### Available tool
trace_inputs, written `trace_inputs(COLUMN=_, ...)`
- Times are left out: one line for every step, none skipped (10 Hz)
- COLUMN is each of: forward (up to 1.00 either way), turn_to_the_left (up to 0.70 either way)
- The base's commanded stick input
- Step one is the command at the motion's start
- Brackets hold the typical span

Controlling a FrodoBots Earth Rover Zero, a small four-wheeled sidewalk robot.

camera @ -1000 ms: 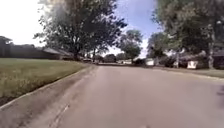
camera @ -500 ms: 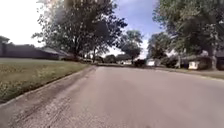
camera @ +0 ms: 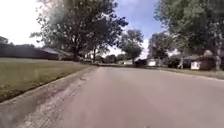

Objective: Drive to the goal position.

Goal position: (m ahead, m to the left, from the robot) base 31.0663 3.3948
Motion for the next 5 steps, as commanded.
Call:
trace_inputs(forward=1.00, turn_to_the_left=0.10)
trace_inputs(forward=1.00, turn_to_the_left=0.00)
trace_inputs(forward=1.00, turn_to_the_left=0.00)
trace_inputs(forward=1.00, turn_to_the_left=0.00)
trace_inputs(forward=1.00, turn_to_the_left=0.00)
